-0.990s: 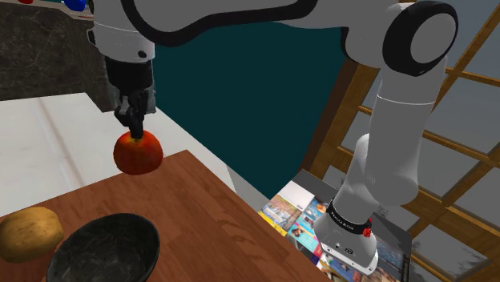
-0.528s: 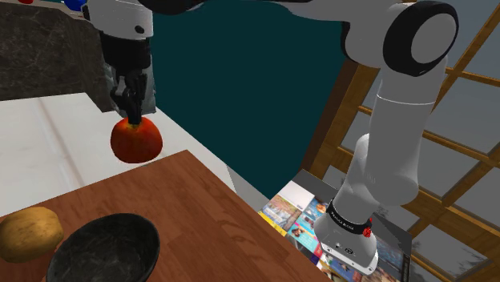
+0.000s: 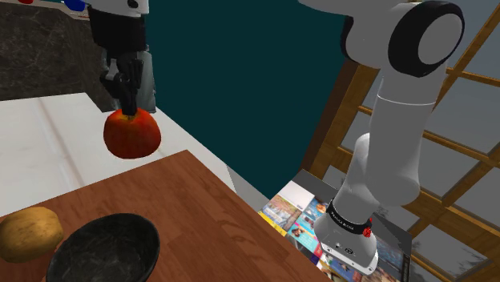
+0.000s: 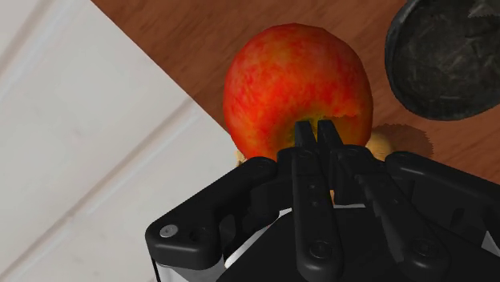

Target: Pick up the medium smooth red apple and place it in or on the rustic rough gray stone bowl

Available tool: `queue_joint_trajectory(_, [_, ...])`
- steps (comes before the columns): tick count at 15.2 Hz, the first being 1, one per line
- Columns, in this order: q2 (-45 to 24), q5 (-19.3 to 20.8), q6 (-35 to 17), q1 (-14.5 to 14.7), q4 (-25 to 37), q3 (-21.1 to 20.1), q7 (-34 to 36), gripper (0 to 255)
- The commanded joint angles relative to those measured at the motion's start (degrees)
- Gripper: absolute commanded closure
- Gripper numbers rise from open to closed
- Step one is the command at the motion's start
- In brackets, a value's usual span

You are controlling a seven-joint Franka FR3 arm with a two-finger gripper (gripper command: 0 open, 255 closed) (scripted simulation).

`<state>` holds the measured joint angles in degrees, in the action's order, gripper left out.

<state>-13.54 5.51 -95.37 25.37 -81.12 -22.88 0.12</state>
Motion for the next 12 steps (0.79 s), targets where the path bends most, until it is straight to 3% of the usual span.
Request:
queue_joint_trajectory(1, [-0.2,0.3,1.5,1.6,1.5,-0.8,2.3,255])
queue_joint_trajectory(12, [-4.8,3.9,10.5,12.6,14.1,-5.6,16.1,255])
